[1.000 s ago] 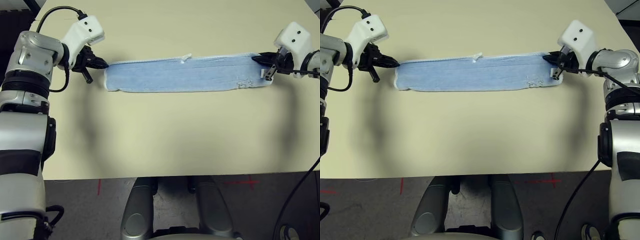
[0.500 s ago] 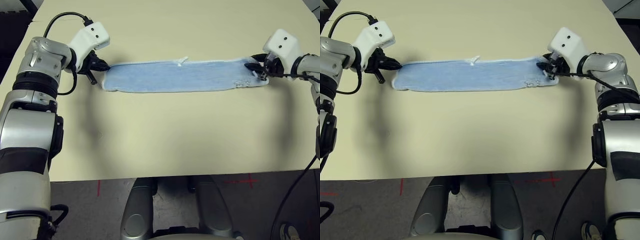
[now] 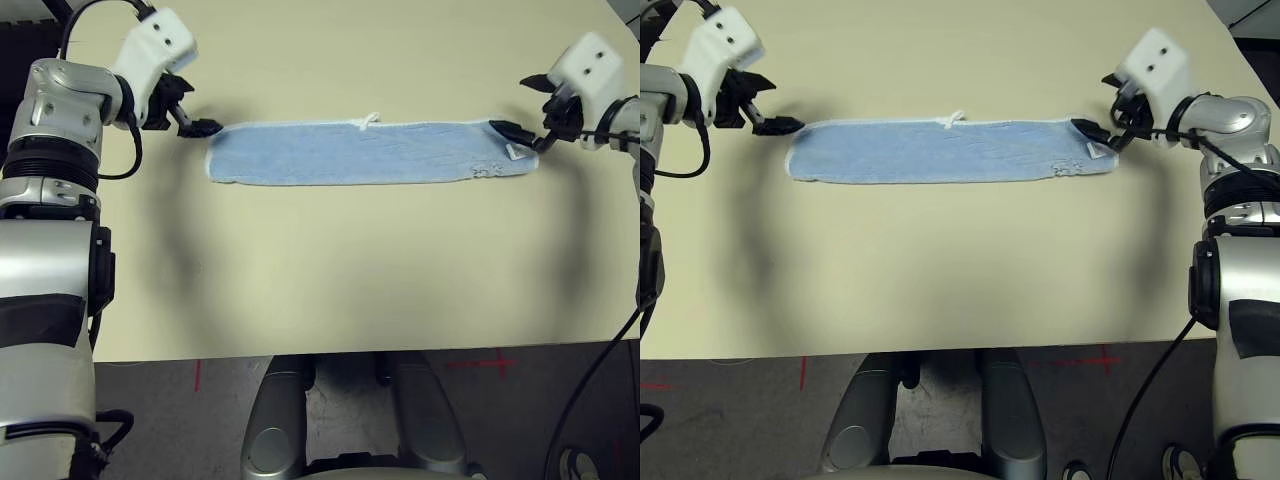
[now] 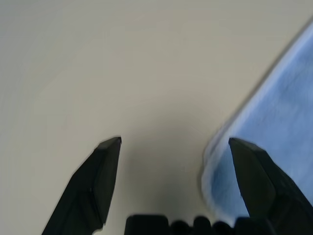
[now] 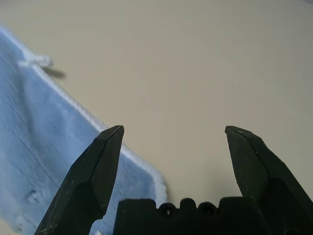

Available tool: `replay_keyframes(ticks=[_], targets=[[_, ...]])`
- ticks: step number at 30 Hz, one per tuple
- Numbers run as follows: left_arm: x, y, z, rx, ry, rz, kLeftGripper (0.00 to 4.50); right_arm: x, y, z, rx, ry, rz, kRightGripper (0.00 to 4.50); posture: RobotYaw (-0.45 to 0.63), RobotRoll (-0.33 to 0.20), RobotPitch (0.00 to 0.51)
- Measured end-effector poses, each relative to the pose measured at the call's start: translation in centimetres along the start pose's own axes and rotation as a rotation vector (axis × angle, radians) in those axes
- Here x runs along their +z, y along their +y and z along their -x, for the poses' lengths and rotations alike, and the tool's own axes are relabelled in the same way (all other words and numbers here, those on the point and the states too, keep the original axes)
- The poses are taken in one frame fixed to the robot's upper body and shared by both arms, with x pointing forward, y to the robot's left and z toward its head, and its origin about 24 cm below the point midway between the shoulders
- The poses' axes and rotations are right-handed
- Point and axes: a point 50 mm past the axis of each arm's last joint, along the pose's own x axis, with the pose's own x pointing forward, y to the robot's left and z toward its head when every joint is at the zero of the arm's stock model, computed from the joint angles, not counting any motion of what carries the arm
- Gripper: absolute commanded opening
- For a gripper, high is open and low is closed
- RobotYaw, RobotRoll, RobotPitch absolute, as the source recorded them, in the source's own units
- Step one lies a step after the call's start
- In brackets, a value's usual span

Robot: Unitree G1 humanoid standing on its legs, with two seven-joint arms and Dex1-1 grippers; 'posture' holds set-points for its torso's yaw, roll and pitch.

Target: Fold the towel and set it aside.

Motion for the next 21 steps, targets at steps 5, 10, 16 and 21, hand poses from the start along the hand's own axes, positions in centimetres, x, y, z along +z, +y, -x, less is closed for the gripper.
replay_keyframes(ticks=[5, 10, 16, 21], targets=[[-1.0, -2.4, -0.9, -0.059, -0.173, 0.14, 4.47, -2.2, 1.1, 0.8, 0.058, -0.065, -0.313, 4.5, 0.0, 0.0, 0.31], [-1.6, -5.0, -0.8, -0.167, -0.258, 0.123, 4.47, -3.5, 2.0, 1.5, 0.073, -0.066, -0.385, 4.5, -0.01, 0.0, 0.309], [-0.7, -7.5, -1.0, -0.33, -0.356, 0.02, 4.47, -4.0, 2.7, 1.2, 0.08, -0.071, -0.381, 4.5, -0.01, 0.0, 0.308], [-2.6, -9.2, -0.7, -0.46, -0.309, -0.011, 4.47, -3.8, 2.7, 1.1, 0.085, -0.078, -0.339, 4.5, 0.0, 0.0, 0.307]])
